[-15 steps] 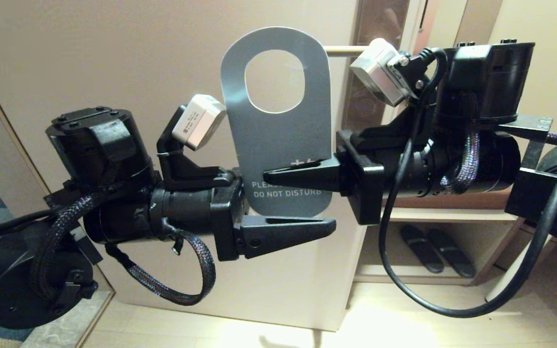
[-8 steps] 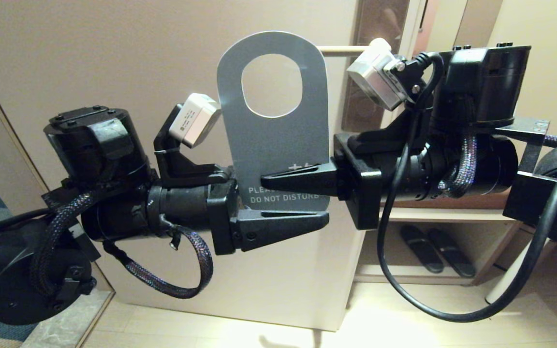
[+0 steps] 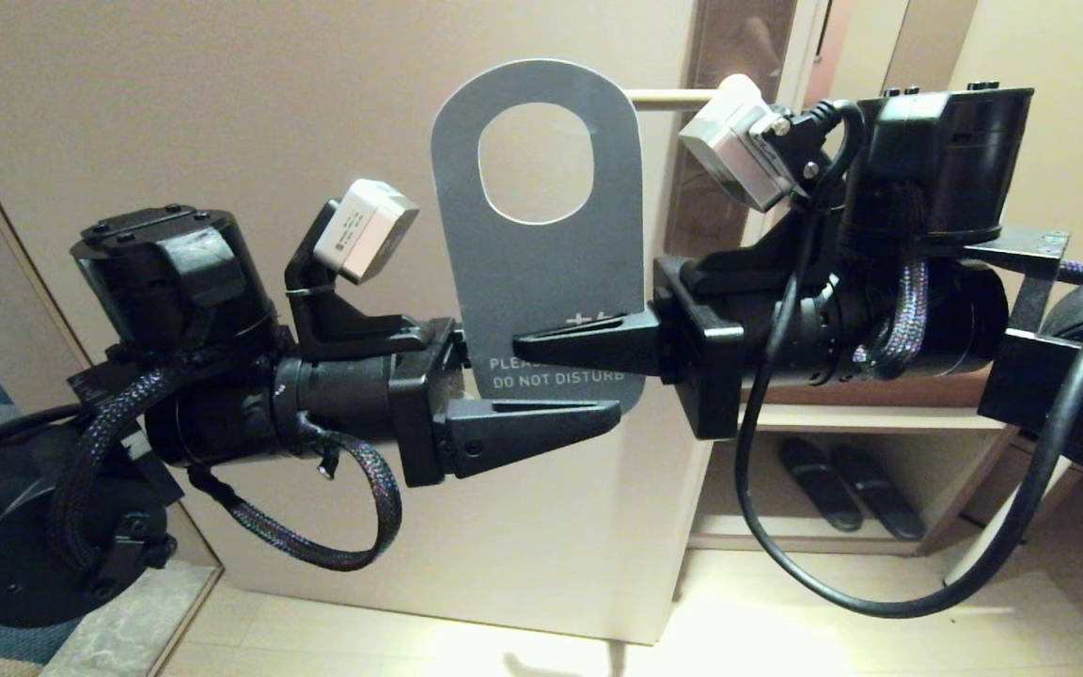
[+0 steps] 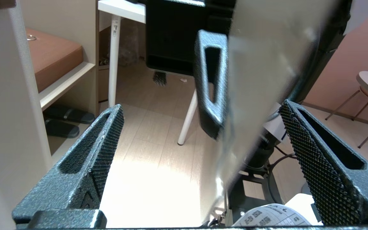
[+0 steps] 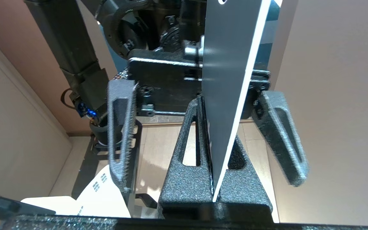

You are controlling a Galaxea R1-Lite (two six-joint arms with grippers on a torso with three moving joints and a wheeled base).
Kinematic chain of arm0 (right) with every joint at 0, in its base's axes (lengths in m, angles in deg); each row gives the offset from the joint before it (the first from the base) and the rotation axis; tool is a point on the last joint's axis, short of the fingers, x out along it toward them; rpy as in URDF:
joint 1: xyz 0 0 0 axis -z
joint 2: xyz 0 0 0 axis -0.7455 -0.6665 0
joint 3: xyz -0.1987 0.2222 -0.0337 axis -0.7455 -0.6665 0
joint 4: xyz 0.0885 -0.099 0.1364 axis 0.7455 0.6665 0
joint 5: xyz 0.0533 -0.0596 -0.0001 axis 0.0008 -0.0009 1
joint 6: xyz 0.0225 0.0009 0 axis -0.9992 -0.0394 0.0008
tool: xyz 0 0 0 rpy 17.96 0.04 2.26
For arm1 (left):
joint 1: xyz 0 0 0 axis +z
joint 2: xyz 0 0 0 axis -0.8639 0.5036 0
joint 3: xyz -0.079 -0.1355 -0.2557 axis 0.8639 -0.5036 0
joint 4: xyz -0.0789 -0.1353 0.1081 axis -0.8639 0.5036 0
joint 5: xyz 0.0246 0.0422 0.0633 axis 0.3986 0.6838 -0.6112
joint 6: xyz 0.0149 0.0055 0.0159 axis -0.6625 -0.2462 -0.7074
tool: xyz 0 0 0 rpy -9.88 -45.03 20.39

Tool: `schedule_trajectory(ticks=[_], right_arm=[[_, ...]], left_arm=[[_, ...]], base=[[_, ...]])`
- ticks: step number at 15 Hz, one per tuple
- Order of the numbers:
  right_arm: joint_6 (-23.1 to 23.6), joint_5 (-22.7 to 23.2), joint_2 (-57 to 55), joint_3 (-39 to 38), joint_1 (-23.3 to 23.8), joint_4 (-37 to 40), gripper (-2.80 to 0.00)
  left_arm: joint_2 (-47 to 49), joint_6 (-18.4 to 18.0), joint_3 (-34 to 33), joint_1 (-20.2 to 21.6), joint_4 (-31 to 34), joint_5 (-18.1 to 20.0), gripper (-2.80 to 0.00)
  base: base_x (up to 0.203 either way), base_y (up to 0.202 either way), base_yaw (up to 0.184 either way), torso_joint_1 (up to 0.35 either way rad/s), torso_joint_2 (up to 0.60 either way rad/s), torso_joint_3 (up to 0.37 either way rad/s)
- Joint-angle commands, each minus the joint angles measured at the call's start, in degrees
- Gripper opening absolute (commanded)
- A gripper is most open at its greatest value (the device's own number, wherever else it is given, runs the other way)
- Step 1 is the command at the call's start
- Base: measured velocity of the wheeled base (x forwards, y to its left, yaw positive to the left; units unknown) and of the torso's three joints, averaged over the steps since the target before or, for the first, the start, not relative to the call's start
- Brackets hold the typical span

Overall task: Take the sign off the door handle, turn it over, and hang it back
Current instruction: Hand it to the other hand

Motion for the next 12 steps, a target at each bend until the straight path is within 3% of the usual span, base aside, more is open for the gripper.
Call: schedule_trajectory(ticks=[1, 12], right_arm=[[-0.02, 0.3, -0.15, 0.09, 0.17, -0.12, -2.8], [-0.11, 0.21, -1.73, 2.63, 0.09, -0.14, -2.8]], left_arm=[[-0.23, 0.09, -0.24, 0.11, -0.32, 0.29, 0.0], [0.03, 0.01, -0.77, -0.24, -0.41, 0.29, 0.0]], base=[[0.0, 0.0, 0.0, 0.0, 0.0, 0.0], [0.0, 0.0, 0.0, 0.0, 0.0, 0.0]])
